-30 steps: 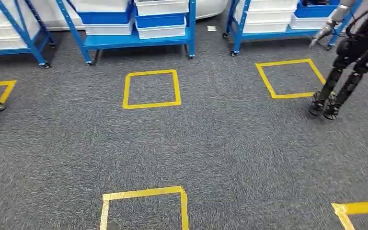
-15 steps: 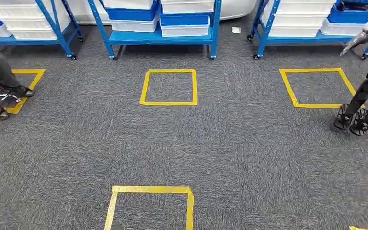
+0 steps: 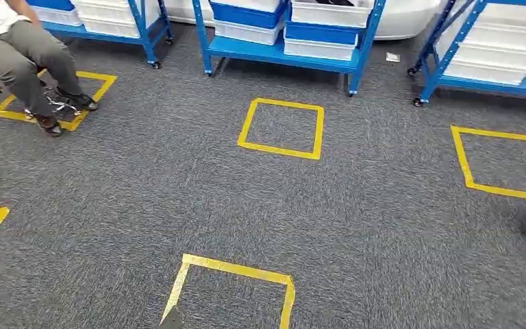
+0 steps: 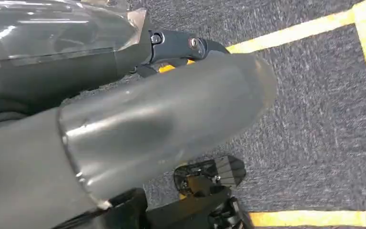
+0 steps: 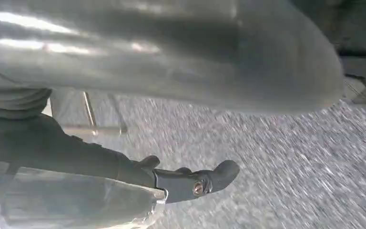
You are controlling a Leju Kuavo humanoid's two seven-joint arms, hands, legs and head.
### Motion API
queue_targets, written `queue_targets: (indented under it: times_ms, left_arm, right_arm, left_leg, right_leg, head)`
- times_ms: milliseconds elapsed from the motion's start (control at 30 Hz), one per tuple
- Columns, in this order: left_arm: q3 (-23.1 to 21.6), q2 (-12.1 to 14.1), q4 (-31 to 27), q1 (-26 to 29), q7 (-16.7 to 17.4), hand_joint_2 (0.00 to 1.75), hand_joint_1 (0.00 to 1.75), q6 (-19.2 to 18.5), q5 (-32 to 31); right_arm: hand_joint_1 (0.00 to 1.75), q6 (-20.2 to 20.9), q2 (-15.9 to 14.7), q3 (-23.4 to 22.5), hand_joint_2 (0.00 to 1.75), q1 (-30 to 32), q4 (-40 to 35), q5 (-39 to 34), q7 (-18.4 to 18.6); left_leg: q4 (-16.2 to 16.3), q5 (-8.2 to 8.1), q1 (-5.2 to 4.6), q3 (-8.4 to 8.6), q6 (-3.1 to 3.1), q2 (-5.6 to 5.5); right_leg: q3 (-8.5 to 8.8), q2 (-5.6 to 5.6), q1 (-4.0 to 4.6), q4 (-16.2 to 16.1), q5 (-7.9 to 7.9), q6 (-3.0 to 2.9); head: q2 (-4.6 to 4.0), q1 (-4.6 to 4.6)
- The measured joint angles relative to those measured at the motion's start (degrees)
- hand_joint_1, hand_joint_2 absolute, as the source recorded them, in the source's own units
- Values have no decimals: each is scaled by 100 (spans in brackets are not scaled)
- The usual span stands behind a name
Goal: Take the parts from the cabinet and place them on the table.
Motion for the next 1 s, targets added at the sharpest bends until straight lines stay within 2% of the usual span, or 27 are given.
queue_targets:
  times_ms: [33, 67, 133, 167, 200, 233, 267, 300, 333, 367, 433, 467, 500, 533, 567, 600, 633, 667, 700, 733, 767, 800, 833, 867, 900, 967, 1000]
  left_arm:
    - [0, 4, -2, -10, 0, 0, 0, -13, -4]
    - [0, 4, -7, -10, -2, 0, 0, -24, -7]
    - [0, 13, -9, -10, -24, 0, 0, -98, -7]
    - [0, 15, -9, -11, -53, 0, 0, -136, -2]
    - [0, 24, -13, -21, -98, 0, 0, -190, -2]
    - [0, 44, -17, -21, -129, 0, 0, -201, -4]
    - [0, 52, -20, -27, -146, 0, 0, -199, -9]
    - [0, 55, -22, -38, -157, 0, 0, -199, -11]
    - [-2, 15, -22, -44, -171, 0, 0, -201, -11]
    - [0, 29, -24, -60, -175, 0, 0, -201, -13]
    - [2, 28, -24, -84, -175, 0, 0, -210, -20]
    - [2, 9, -22, -81, -177, 0, 0, -218, -20]
    - [0, -4, -22, -64, -177, 0, 0, -227, -20]
    - [0, -11, -20, -47, -177, 0, 0, -227, -22]
    - [0, -13, -20, -37, -177, 0, 0, -227, -22]
    - [0, -15, -20, -37, -177, 0, 0, -227, -22]
    - [2, -9, -20, -42, -177, 0, 0, -223, -22]
    - [2, 70, -22, -48, -175, 0, 0, -210, -22]
    - [0, 32, -22, -47, -177, 0, 0, -208, -22]
    - [0, 31, -22, -40, -175, 0, 0, -205, -22]
    - [0, 17, -20, -34, -175, 0, 0, -201, -20]
    - [0, 11, -20, -33, -177, 0, 0, -201, -20]
    - [-2, -4, -22, -52, -177, 0, 0, -203, -20]
    - [-2, 0, -22, -73, -177, 0, 0, -199, -20]
    - [-2, -4, -22, -85, -177, 0, 0, -199, -20]
    - [0, -2, -22, -77, -177, 0, 0, -199, -20]
    - [0, 0, -22, -62, -177, 0, 0, -197, -20]
  right_arm:
    - [0, -18, 22, 20, 0, -4, 7, 31, 48]
    - [0, -31, 24, 29, 0, -8, 7, 70, 77]
    - [0, -26, 28, 42, 0, -7, 7, 101, 112]
    - [0, -18, 31, 46, 0, 22, 7, 107, 123]
    - [0, -3, 43, 61, 0, 39, 7, 118, 120]
    - [0, 26, 68, 79, 0, 57, 7, 114, 118]
    - [0, 41, 100, 79, 0, 65, 9, 109, 107]
    - [0, 54, 118, 79, 0, 56, 9, 103, 103]
    - [0, 59, 92, 79, 0, 62, 9, 101, 101]
    - [0, 63, 103, 81, 0, 59, 11, 92, 101]
    - [0, 65, 92, 83, 0, 54, 9, 77, 101]
    - [0, 70, 70, 83, 0, 58, 9, 70, 101]
    - [0, 76, 57, 83, 0, 79, 11, 68, 101]
    - [0, 85, 42, 81, 0, 98, 11, 66, 101]
    - [0, 89, 26, 83, 0, 99, 11, 66, 101]
    - [0, 92, 13, 81, 0, 99, 11, 66, 101]
    - [0, 98, 13, 81, 0, 100, 11, 59, 101]
    - [0, 122, 101, 81, 0, 116, 29, 52, 103]
    - [0, 111, 34, 79, 0, 97, 24, 52, 110]
    - [0, 111, 55, 79, 0, 97, 24, 50, 112]
    - [0, 113, 28, 79, 0, 135, 30, 50, 116]
    - [0, 111, 20, 79, 0, 143, 31, 50, 118]
    - [0, 111, 18, 77, 0, 141, 31, 48, 120]
    - [0, 111, 20, 77, 0, 127, 31, 48, 120]
    - [0, 111, 18, 77, 0, 128, 31, 48, 120]
    - [0, 111, 22, 79, 0, 124, 31, 46, 120]
    - [0, 111, 24, 79, 0, 125, 31, 46, 120]
  left_leg:
    - [83, -45, -50, -24, -58, -21]
    - [88, -63, -51, -37, -73, -28]
    - [107, -69, -52, -45, 86, -10]
    - [104, -70, -48, -43, 89, -6]
    - [106, -88, -35, -46, 65, -1]
    - [-23, -43, -73, 55, 67, 16]
    - [-342, 33, -136, 244, 169, 28]
    - [-566, 81, -143, 352, 257, 36]
    - [-790, 175, -84, 563, 310, 95]
    - [-872, 199, -64, 625, 332, 87]
    - [-863, 215, 18, 612, 263, 105]
    - [-856, 202, 66, 606, 221, 103]
    - [-835, 185, 137, 603, 146, 98]
    - [-788, 151, 225, 602, 53, 84]
    - [-704, 93, 323, 585, -56, 59]
    - [-558, 5, 431, 546, -193, 43]
    - [-303, -138, 525, 459, -373, 28]
    - [-95, -254, 546, 378, -477, -11]
    - [60, -388, 550, 248, -547, 12]
    - [90, -441, 596, 269, -580, 5]
    - [97, -422, 625, 318, -576, 30]
    - [77, -342, 619, 353, -587, 67]
    - [125, -364, 636, 340, -555, 162]
    - [366, -450, 611, 221, -482, 302]
    - [809, -622, 549, -41, -437, 348]
    - [1712, -968, 492, -618, -418, 368]
    - [1910, -1029, 467, -806, -395, 368]
  right_leg:
    - [35, 58, 23, -210, 81, -35]
    - [46, 60, 0, -224, 111, -104]
    - [75, 64, -4, -229, 122, -124]
    - [76, 67, 6, -229, 123, -126]
    - [98, 84, -87, -318, 132, -114]
    - [177, 84, -71, -379, 203, -86]
    - [186, 41, -73, -351, 341, -2]
    - [342, 32, -86, -466, 371, 43]
    - [296, 29, -66, -444, 258, -43]
    - [244, 33, -17, -265, 146, -88]
    - [-166, 34, -46, 532, -239, -159]
    - [-373, 33, -82, 914, -393, -138]
    - [-487, 32, -122, 1083, -431, -77]
    - [-458, 31, -178, 973, -341, 53]
    - [-321, 30, -249, 642, -155, 198]
    - [-105, 31, -341, 176, 79, 381]
    - [45, 29, -448, -211, 197, 603]
    - [-161, 186, -356, 32, -114, 525]
    - [-189, 85, -305, 189, -242, 231]
    - [-184, 85, -299, 242, -141, 127]
    - [-139, 54, -257, 193, -116, 45]
    - [-15, 47, -178, 135, -81, -33]
    - [-14, 30, -165, 111, -63, -122]
    - [6, 5, -153, 112, -81, -148]
    - [11, -20, -152, 112, -98, -173]
    - [16, -63, -145, 113, -120, -198]
    - [29, -71, -138, 113, -135, -214]
  head:
    - [0, 38]
    - [0, 37]
    - [0, 5]
    - [0, 5]
    - [0, 7]
    - [0, 1]
    - [0, -18]
    - [0, 0]
    - [0, -48]
    - [0, -109]
    - [0, -76]
    - [0, -76]
    - [0, -74]
    - [0, -72]
    - [0, -70]
    - [0, -72]
    - [0, -63]
    - [0, 71]
    - [0, 52]
    - [0, -63]
    - [0, -287]
    - [0, -299]
    - [0, -295]
    - [0, -275]
    - [0, -295]
    - [0, -317]
    - [0, -323]
